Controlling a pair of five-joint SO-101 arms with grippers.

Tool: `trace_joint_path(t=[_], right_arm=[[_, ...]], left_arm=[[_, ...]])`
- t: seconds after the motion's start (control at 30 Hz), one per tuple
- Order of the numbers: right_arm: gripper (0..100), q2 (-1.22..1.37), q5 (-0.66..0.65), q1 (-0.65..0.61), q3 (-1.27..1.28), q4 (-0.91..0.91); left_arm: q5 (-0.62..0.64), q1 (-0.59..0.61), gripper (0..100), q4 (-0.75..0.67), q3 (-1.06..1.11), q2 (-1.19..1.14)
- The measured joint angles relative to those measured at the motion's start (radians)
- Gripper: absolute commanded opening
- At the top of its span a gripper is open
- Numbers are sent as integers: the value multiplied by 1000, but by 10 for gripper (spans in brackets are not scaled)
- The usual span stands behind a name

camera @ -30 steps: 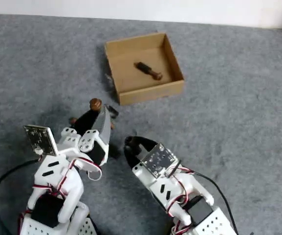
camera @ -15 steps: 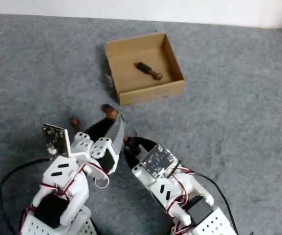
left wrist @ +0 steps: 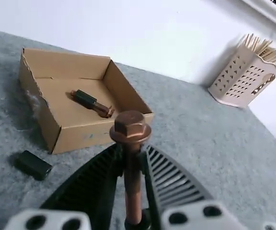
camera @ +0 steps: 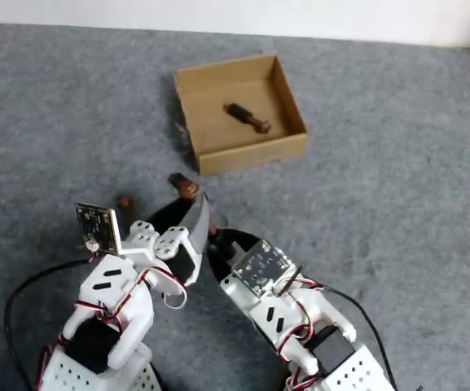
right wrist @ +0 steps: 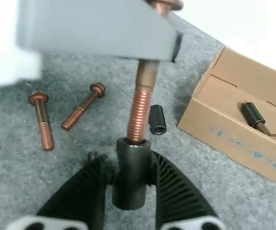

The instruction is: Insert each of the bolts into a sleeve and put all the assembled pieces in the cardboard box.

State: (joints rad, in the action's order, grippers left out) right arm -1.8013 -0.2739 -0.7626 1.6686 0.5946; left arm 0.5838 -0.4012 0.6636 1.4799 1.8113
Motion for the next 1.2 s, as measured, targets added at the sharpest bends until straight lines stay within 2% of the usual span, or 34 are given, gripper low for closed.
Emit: trace_joint_path(t=[0.7, 0.97, 1.03, 1.2], right_arm=[[4, 0, -2, 35, -14, 0], [4, 0, 0, 44, -64, 72], [4, 0, 0, 46, -64, 72], [4, -2, 0, 46, -64, 72]], left_arm=[[32, -100, 5, 5, 69, 6], [34, -170, 8, -20, 138, 11], [34, -170, 42, -21, 138, 9], [32, -121, 305, -43, 138, 6]])
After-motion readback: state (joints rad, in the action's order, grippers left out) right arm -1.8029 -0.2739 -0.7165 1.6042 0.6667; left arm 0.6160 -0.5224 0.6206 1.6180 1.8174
